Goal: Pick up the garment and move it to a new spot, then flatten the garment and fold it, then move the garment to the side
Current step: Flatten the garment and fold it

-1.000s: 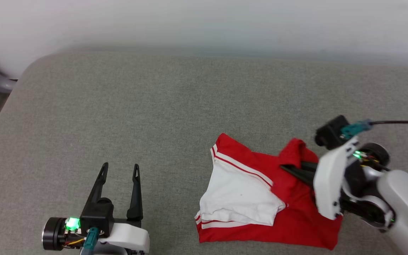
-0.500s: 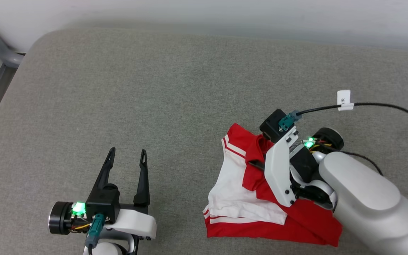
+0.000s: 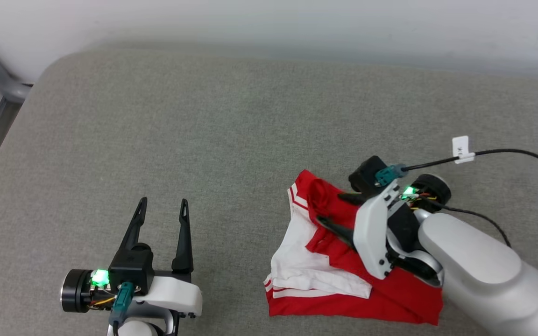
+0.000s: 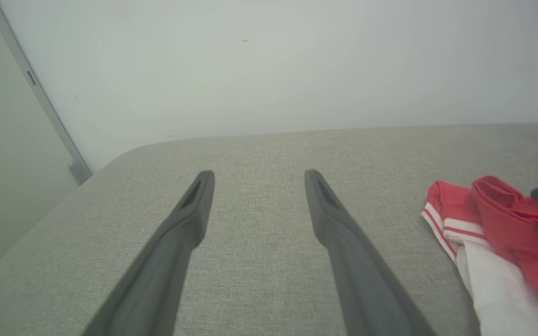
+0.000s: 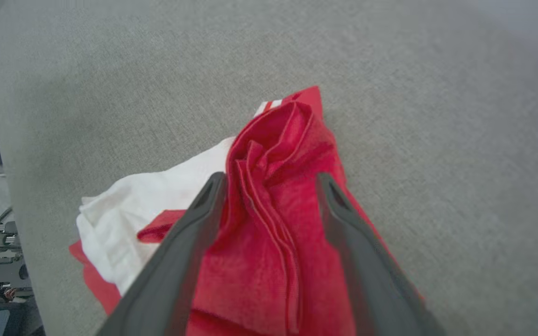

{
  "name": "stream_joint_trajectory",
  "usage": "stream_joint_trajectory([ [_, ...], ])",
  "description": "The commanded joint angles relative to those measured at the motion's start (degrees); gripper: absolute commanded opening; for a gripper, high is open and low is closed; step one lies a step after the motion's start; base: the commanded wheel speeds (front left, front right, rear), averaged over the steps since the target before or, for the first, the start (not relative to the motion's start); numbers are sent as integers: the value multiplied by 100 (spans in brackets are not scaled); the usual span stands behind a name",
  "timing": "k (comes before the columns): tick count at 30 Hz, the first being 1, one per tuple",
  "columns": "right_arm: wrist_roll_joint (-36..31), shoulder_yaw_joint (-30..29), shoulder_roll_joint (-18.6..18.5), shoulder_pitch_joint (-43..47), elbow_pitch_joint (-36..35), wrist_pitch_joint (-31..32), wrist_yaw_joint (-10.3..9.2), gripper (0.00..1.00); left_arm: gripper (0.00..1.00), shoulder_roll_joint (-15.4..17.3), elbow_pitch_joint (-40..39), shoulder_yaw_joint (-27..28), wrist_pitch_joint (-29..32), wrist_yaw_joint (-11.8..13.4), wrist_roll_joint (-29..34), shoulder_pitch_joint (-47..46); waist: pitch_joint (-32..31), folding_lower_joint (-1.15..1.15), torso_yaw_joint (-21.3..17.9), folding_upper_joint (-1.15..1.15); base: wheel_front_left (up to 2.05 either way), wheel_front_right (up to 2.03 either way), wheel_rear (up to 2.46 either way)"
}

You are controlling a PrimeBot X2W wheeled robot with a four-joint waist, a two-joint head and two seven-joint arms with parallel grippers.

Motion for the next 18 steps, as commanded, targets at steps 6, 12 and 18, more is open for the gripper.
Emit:
stream_joint_trajectory([
  [6, -328, -416, -499, 260, -450, -1054, -5, 100, 100, 62, 36, 113, -26, -40, 13, 197, -405, 0, -296, 0, 0, 0, 0],
  [12, -1112, -1560, -702, 923, -581, -2064, -6, 100, 100, 81, 38, 190, -26, -78, -2, 356, -645, 0, -537, 0, 0, 0, 0],
  [18, -1978, -3204, -421, 1927, -750, -2698, -5, 100, 100, 84, 55, 270, -21, -76, -29, 528, -822, 0, -742, 0, 0, 0, 0],
])
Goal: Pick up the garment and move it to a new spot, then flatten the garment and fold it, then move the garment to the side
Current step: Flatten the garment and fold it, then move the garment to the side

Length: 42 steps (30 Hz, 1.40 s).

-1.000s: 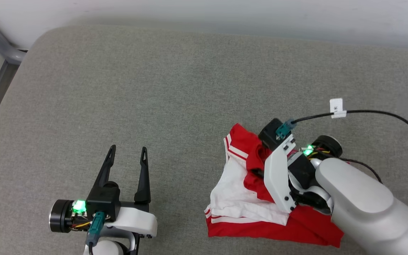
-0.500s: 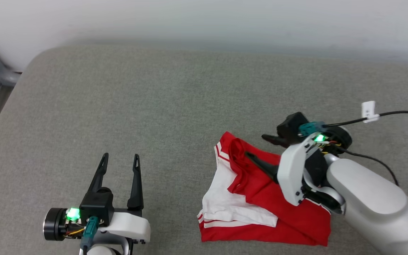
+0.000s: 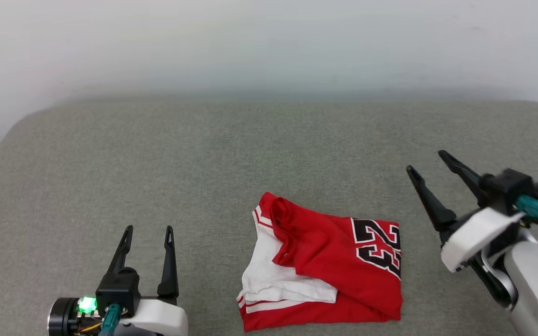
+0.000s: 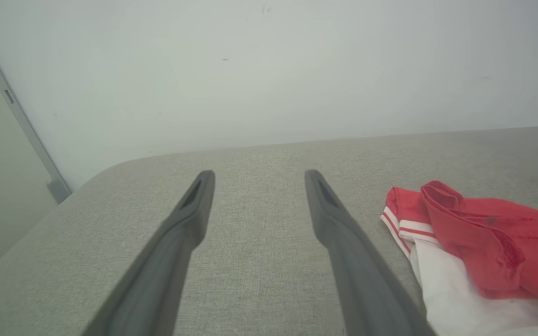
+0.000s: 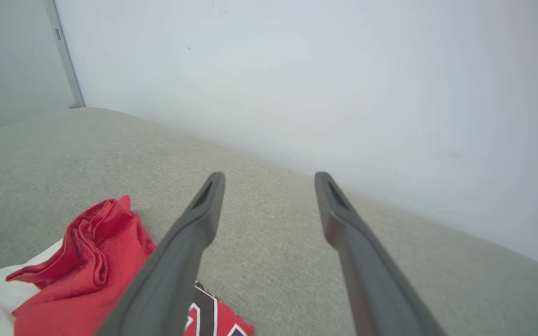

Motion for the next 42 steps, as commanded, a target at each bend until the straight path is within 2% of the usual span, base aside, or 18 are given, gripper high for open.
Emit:
stream_joint_trajectory([
  [1, -212, -321, 139, 290, -121, -88, -5, 100, 100, 16, 16, 16, -14, -23, -27, 71, -87, 0, -92, 0, 0, 0, 0],
  [4, -536, -859, 310, 642, -323, -168, -5, 100, 100, 15, 19, 32, -14, -29, -30, 121, -137, 0, -144, 0, 0, 0, 0],
  [11, -1410, -2309, 1048, 1834, -1277, -277, -5, 100, 100, -7, -56, 29, -15, -51, -19, 316, -250, 0, -203, 0, 0, 0, 0],
  [14, -1577, -2650, 1385, 2271, -1617, -285, -5, 100, 100, -12, -93, 14, -15, -79, -13, 367, -275, 0, -188, 0, 0, 0, 0],
  [20, -1564, -2926, 1905, 3086, -2073, -289, -5, 100, 100, -17, -110, -22, -15, -135, -26, 490, -330, 0, -112, 0, 0, 0, 0],
  [35, -1556, -2942, 2127, 3471, -2147, -293, -5, 100, 100, -30, -9, 64, -15, -173, -66, 521, -374, 0, -42, 0, 0, 0, 0],
  [39, -1448, -2988, 2068, 3266, -2195, -293, -5, 100, 100, -37, 6, 77, -15, -185, -65, 488, -366, 0, -33, 0, 0, 0, 0],
  [42, -1387, -3057, 1770, 2978, -2288, -227, -6, 100, 100, -48, 21, 72, -15, -192, -65, 440, -342, 0, -14, 0, 0, 0, 0],
])
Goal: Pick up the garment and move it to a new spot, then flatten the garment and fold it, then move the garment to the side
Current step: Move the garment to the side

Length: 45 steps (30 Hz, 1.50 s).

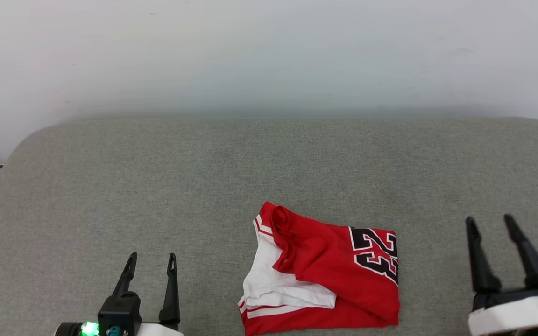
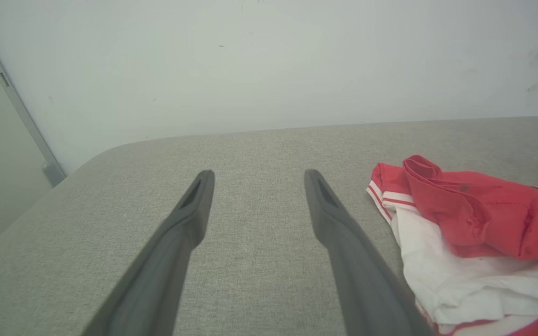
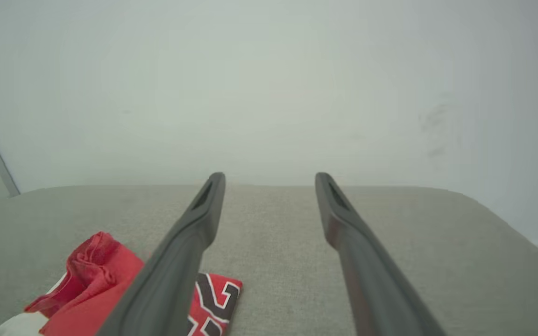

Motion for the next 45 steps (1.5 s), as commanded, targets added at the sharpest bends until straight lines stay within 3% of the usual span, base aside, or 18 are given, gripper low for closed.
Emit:
stream_joint_trajectory([
  [1, 72, -42, -118, -195, -71, 47, -5, 100, 100, -3, 17, 5, -15, -15, -12, -72, 12, 0, 12, 0, 0, 0, 0],
  [7, 609, 40, -1018, -1142, -284, 826, -5, 100, 100, -22, 33, -43, -15, -52, 14, -185, 121, 0, 93, 0, 0, 0, 0],
  [14, 2148, 576, -1924, -2092, -105, 2926, -4, 100, 100, -46, 18, -66, -15, -96, 42, -351, 362, 0, 189, 0, 0, 0, 0],
  [20, 3396, 966, -2212, -2335, 340, 4849, -4, 100, 100, -82, 29, -112, -15, -113, 66, -494, 576, 0, 286, 0, 0, 0, 0],
  [24, 3733, 1168, -2189, -2186, 576, 5564, -4, 100, 100, -100, 36, -140, -15, -131, 61, -630, 739, 0, 382, 0, 0, 0, 0],
  [30, 3902, 1461, -1975, -2043, 915, 5857, -4, 100, 100, -130, 6, -218, -15, -153, 87, -833, 1018, 0, 540, 0, 0, 0, 0],
  [36, 3959, 1716, -1814, -2009, 1209, 5728, -4, 100, 100, -146, 15, -271, -15, -153, 94, -987, 1252, 0, 679, 0, 0, 0, 0],
  [45, 3860, 2588, -1753, -1613, 1695, 5361, -5, 100, 100, -172, 58, -291, -15, -136, 67, -1132, 1428, 0, 839, 0, 0, 0, 0],
])
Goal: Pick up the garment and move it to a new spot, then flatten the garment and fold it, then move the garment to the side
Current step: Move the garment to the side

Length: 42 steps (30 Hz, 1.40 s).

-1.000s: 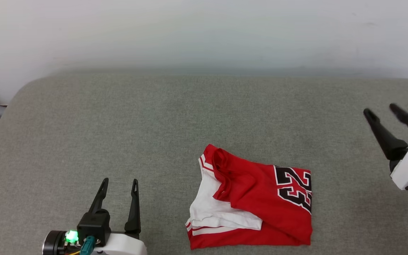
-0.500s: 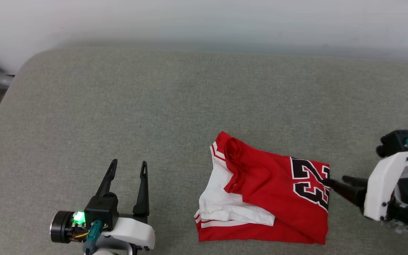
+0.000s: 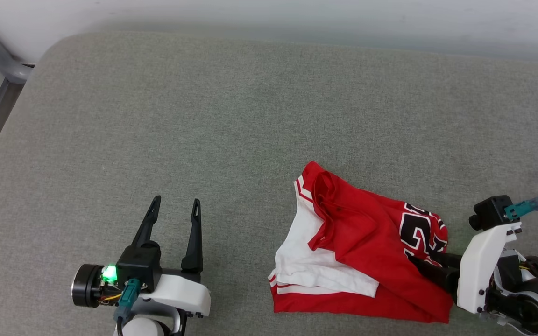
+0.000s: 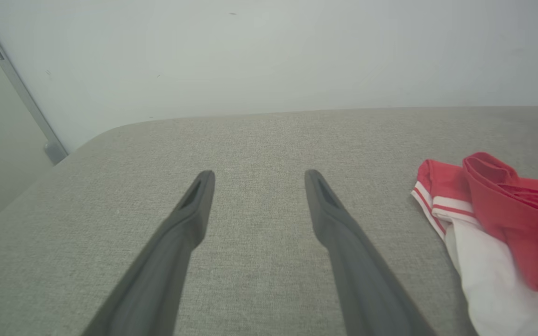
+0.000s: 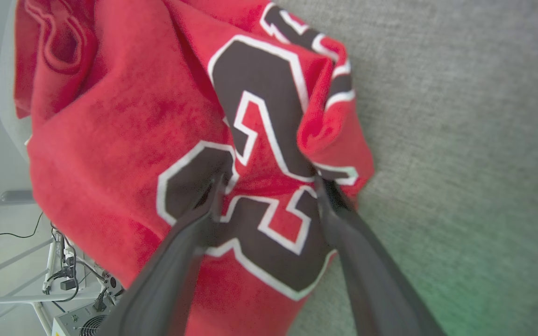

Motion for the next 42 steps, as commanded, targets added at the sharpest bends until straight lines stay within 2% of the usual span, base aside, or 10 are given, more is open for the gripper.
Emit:
stream_joint_trajectory([
  [1, 6, 245, 180, 293, 191, 36, -5, 100, 100, 0, 0, 0, -15, 15, 0, -89, 4, 0, 1, 0, 0, 0, 0],
  [2, 27, 259, 177, 248, 210, -72, -6, 45, 100, -2, 1, 8, -15, 24, 0, -88, 1, 0, -3, 0, 0, 0, 0],
  [3, 43, 286, 166, 186, 205, -176, -6, 3, 100, -3, 5, 16, -15, 32, 0, -79, -9, 0, -11, 0, 0, 0, 0],
  [4, 47, 301, 145, 110, 181, -297, -6, 0, 100, -5, 11, 23, -15, 34, 2, -65, -26, 0, -21, 0, 0, 0, 0],
  [10, 143, 280, -24, -295, -13, -970, -4, 0, 100, -8, 27, 50, -15, 28, 31, 59, -205, 0, -180, 0, 0, 0, 0],
  [15, 46, 358, -261, -518, -319, -1368, -4, 0, 100, 13, 2, 103, -15, 30, 31, 179, -346, 0, -467, 0, 0, 0, 0],
  [22, -412, 680, -954, -772, -887, -1507, -4, 0, 100, 57, -88, 244, -14, 44, -13, 273, -404, 0, -1106, 0, 0, 0, 0],
  [28, -501, 663, -1458, -948, -1169, -1474, -5, 0, 100, 89, -199, 352, -14, 60, 9, 226, -254, 0, -1701, 0, 0, 0, 0],
  [34, -556, 406, -1863, -1224, -967, -1487, -5, 0, 100, 168, -339, 407, -14, 58, 88, 62, 85, 0, -1982, 0, 0, 0, 0],
  [42, -1015, -70, -2499, -1667, -126, -1621, -6, 0, 100, 282, -607, 350, -14, -2, 206, -397, 857, 0, -1835, 0, 0, 0, 0],
])
